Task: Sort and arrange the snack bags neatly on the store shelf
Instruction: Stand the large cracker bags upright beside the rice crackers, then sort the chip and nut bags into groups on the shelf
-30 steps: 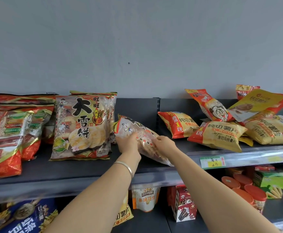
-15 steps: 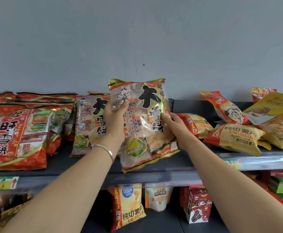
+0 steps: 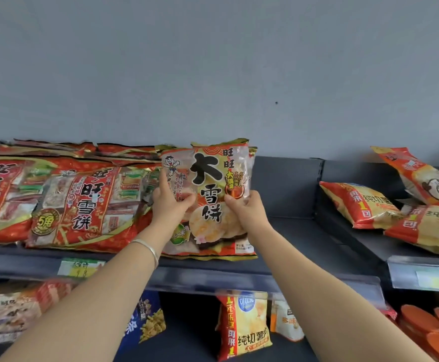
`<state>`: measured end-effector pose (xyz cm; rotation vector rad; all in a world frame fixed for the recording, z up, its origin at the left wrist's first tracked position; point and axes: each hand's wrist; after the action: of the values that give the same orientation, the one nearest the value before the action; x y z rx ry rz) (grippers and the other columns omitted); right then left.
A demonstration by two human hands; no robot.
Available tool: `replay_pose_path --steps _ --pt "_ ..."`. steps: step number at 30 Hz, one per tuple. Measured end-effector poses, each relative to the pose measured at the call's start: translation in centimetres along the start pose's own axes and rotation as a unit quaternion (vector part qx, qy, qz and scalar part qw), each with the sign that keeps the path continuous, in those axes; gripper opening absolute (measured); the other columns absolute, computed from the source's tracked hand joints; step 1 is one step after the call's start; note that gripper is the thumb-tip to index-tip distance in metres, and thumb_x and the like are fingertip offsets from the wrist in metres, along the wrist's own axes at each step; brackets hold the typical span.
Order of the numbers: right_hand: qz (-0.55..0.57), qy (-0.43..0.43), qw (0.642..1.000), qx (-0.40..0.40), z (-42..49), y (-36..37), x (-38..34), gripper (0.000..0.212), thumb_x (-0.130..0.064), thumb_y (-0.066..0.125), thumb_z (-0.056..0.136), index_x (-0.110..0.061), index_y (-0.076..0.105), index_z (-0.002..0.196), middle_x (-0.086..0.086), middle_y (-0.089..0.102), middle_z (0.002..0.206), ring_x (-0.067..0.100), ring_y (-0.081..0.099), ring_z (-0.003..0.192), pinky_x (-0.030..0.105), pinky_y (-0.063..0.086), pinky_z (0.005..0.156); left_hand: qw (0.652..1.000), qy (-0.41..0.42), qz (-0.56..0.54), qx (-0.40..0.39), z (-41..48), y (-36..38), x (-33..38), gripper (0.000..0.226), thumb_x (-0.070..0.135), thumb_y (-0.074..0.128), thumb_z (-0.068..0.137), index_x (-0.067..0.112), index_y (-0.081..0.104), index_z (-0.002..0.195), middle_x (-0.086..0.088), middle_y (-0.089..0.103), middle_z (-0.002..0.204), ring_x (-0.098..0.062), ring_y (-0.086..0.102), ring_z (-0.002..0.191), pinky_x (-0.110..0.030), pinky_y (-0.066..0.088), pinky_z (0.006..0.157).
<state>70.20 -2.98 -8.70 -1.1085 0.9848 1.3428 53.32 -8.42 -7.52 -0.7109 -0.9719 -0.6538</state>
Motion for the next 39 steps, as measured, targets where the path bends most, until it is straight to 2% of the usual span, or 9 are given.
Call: replay_pose_path --steps 4,6,9,11,17,22,29,34,39 --pt "-0.081 0.046 0.996 0.006 0.0 0.7 1.3 0.064 -0.039 0.071 0.083 -0.012 0.039 0.132 0.008 0.058 0.125 0.028 0.059 0.113 0.045 0.051 0.097 0.989 0.005 0.128 -0.076 0.0 0.0 -3.5 0.1 0.05 0.069 0.078 0.038 0.001 0.15 -0.013 0.027 0.148 -0.03 0.042 0.128 -0.043 0.038 0.105" --pt "-0.122 0.044 0.992 0.003 -0.1 0.6 1.4 0.067 -0.044 0.067 0.085 -0.012 0.038 0.136 0.008 0.057 0.127 0.028 0.057 0.115 0.043 0.051 0.096 0.98 0.024 0.19 -0.051 -0.2 0.2 -3.8 0.093 0.055 0.065 0.079 0.037 0.007 0.15 -0.012 0.029 0.146 -0.03 0.043 0.125 -0.043 0.042 0.1" --pt "-0.138 0.036 0.99 -0.006 -0.1 0.4 1.4 0.067 -0.045 0.065 0.086 -0.014 0.038 0.138 0.007 0.057 0.13 0.027 0.058 0.116 0.043 0.05 0.098 0.953 0.145 0.261 0.042 -0.9 0.9 -3.2 0.071 0.037 0.067 0.083 0.024 0.033 0.144 -0.013 0.032 0.146 -0.031 0.036 0.132 -0.047 0.041 0.1" --pt "-0.164 0.029 0.986 -0.013 -0.2 0.1 1.5 0.063 -0.045 0.062 0.087 -0.016 0.039 0.139 0.006 0.057 0.13 0.025 0.058 0.114 0.04 0.052 0.094 0.93 0.248 0.268 0.053 -1.3 1.8 -2.4 0.057 0.023 0.069 0.082 0.019 0.048 0.134 -0.012 0.04 0.141 -0.031 0.038 0.13 -0.048 0.038 0.102" --pt "-0.311 -0.019 0.95 -0.031 -1.3 -3.8 1.5 0.051 -0.043 0.059 0.092 -0.018 0.046 0.135 0.004 0.065 0.109 0.019 0.062 0.096 0.027 0.047 0.074 0.88 0.404 0.247 -0.036 -2.8 6.8 -0.8 0.039 0.014 0.071 0.077 0.017 0.064 0.115 -0.006 0.059 0.118 -0.028 0.054 0.113 -0.045 0.042 0.094" --pt "-0.404 -0.068 0.912 0.032 -2.1 -9.9 0.5 0.04 -0.031 0.057 0.094 -0.018 0.051 0.131 0.002 0.064 0.103 0.022 0.061 0.102 0.035 0.05 0.085 0.848 0.471 0.229 -0.078 -4.7 11.3 1.2 0.039 0.012 0.074 0.074 0.018 0.066 0.111 -0.003 0.063 0.112 -0.027 0.059 0.108 -0.043 0.047 0.087" --pt "-0.555 -0.135 0.816 0.088 -2.6 -18.5 -0.7 0.033 -0.029 0.051 0.097 -0.02 0.053 0.129 0.004 0.06 0.119 0.025 0.059 0.105 0.04 0.053 0.08 0.874 0.433 0.163 -0.146 -6.6 17.9 5.1 0.031 0.013 0.063 0.085 0.016 0.065 0.116 -0.001 0.067 0.113 -0.024 0.059 0.108 -0.043 0.047 0.089" --pt "-0.577 -0.148 0.797 0.095 -2.5 -25.2 -2.0 0.031 -0.029 0.05 0.096 -0.018 0.055 0.125 0.005 0.062 0.119 0.028 0.06 0.104 0.041 0.052 0.078 0.882 0.411 0.152 -0.171 -9.0 22.8 8.4 0.031 0.016 0.059 0.089 0.017 0.062 0.12 0.002 0.066 0.113 -0.02 0.056 0.11 -0.037 0.044 0.092" --pt "-0.564 -0.16 0.803 0.107 -2.1 -30.7 -3.1 0.032 -0.027 0.052 0.095 -0.02 0.057 0.126 0.005 0.059 0.123 0.027 0.058 0.108 0.041 0.052 0.082 0.892 0.378 0.149 -0.2 -11.1 27.3 11.6 0.036 0.021 0.056 0.092 0.02 0.055 0.128 0.004 0.064 0.112 -0.018 0.055 0.108 -0.036 0.046 0.091"
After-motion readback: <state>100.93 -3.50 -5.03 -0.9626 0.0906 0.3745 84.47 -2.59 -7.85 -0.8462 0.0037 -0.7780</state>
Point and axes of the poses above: each hand's wrist, its own z-axis towards the middle knuckle, its own y-axis out of the palm, x = y × z
